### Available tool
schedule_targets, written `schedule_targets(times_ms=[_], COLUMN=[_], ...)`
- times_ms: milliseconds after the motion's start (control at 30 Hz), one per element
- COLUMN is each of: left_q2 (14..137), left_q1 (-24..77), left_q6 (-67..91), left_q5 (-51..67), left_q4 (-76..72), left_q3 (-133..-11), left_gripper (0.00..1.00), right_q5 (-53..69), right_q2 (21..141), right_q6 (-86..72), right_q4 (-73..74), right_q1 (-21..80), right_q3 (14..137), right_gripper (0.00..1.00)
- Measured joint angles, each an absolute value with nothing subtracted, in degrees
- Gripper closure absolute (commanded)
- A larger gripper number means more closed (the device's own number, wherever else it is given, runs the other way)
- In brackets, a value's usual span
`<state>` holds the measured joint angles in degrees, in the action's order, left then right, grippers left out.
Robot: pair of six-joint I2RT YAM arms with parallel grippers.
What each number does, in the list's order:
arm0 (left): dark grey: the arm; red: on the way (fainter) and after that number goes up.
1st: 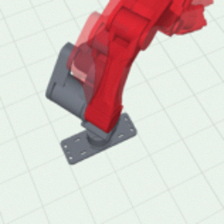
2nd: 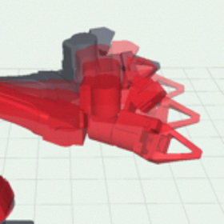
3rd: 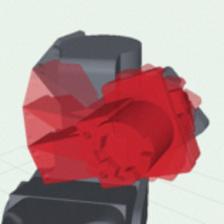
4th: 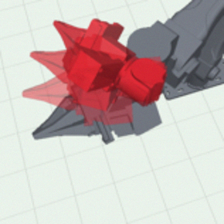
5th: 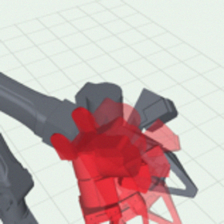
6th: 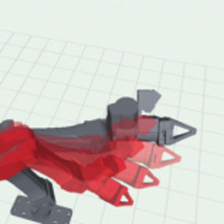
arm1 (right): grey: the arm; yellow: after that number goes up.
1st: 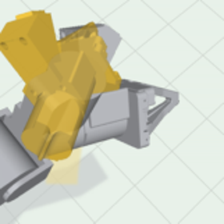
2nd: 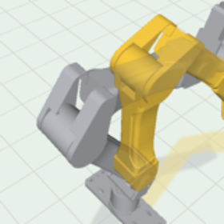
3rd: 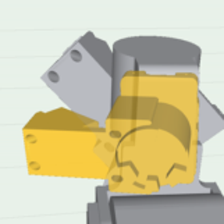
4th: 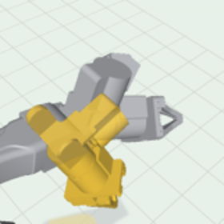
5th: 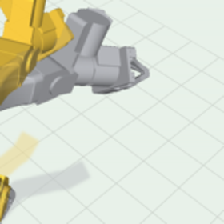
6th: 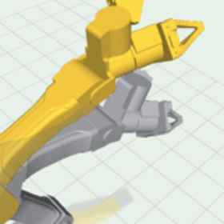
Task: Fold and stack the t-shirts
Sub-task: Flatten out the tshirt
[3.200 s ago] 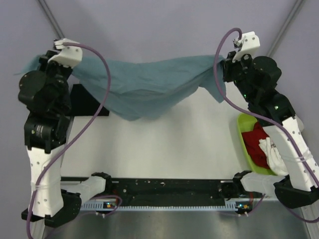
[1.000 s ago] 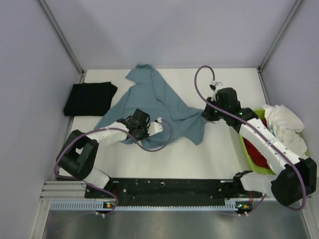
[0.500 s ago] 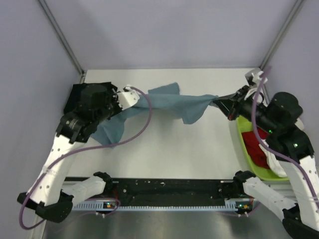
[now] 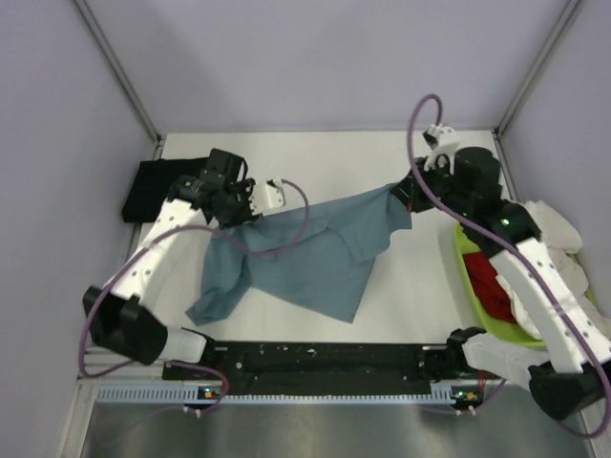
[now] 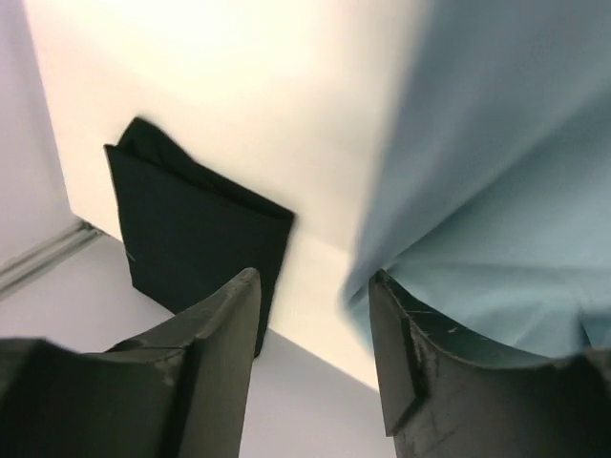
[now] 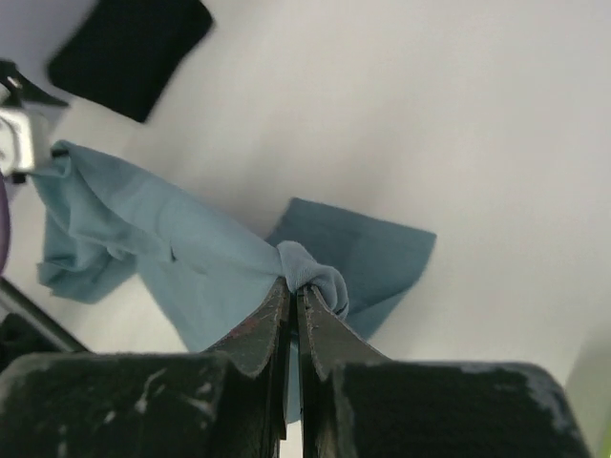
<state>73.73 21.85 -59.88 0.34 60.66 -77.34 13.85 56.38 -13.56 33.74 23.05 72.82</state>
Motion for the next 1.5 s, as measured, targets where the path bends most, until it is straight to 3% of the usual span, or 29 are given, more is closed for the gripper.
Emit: schedule_targets(times_ms=[200, 300, 467, 633, 800, 1067, 1500], left_q2=[99.7, 106.0, 98.1, 91.46, 95.09, 103.02, 104.14], left_q1=[13.76, 13.34, 20.05, 32.82, 42.0, 42.65, 42.04], left_q6=[-50.78, -45.25, -39.83, -36.88, -36.99, -38.15, -38.26], left_q5=[-5.58, -8.69, -5.58, 1.93, 2.46, -2.07, -11.27], left_q4=[41.65, 35.03, 31.46, 32.38, 33.41, 30.13, 25.39], left_q3=[-88.42, -92.47, -80.68, -69.34, -65.06, -65.04, -65.06], left_gripper=[0.38, 0.43, 0.68, 0.65, 0.63, 0.62, 0.62], right_q5=[8.73, 7.9, 4.97, 3.46, 2.76, 1.85, 1.65], right_q2=[73.45, 78.56, 82.08, 83.42, 83.48, 83.46, 83.24], right_q6=[-15.73, -18.26, -20.32, -20.75, -20.73, -20.69, -20.62], right_q4=[32.03, 30.63, 27.79, 26.35, 26.06, 26.04, 25.74], right_q1=[19.18, 15.0, 12.73, 12.91, 12.91, 12.91, 12.91], right_q3=[67.44, 64.01, 62.26, 62.26, 62.26, 62.22, 61.49], right_gripper=[1.0, 1.0, 1.0, 1.0, 1.0, 1.0, 1.0])
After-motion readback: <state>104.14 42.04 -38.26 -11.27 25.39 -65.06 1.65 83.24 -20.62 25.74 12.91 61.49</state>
